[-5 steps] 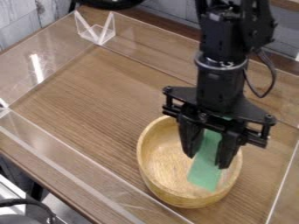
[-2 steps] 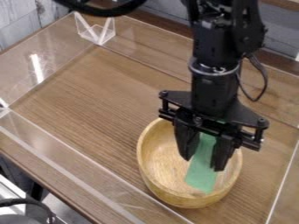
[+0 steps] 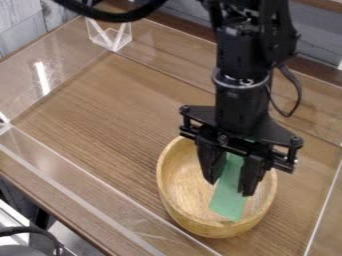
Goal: Put the green block in the brown bowl
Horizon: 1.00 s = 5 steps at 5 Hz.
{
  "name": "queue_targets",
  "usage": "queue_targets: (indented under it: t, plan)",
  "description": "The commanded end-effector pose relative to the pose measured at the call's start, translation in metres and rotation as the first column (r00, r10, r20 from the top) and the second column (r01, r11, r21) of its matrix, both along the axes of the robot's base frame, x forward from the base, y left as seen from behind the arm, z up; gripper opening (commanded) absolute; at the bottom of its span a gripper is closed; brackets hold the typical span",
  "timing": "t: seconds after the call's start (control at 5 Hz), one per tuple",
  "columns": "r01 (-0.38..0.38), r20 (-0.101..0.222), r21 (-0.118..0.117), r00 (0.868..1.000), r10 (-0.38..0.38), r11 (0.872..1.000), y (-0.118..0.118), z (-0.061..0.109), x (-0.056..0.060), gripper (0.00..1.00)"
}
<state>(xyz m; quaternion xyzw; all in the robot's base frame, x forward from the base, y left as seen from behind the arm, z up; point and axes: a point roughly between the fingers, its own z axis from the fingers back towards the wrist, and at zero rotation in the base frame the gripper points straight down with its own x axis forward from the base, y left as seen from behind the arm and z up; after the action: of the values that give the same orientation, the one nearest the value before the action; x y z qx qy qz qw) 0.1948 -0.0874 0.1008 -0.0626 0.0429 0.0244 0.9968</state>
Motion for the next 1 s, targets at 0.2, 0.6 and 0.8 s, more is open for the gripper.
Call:
queue_targets:
  t: [0.2,0.6,0.8]
  plan:
    - [-0.010,0.034,-0.020,0.999,0.011,1.000,0.0010,0.0027,0.0047,0.00]
    - [-0.011,0.030,-0.023,0.999,0.012,1.000,0.0019,-0.0026,0.0054,0.00]
    - [-0.013,0.027,-0.025,1.000,0.014,1.000,0.0037,-0.0029,0.0052,0.00]
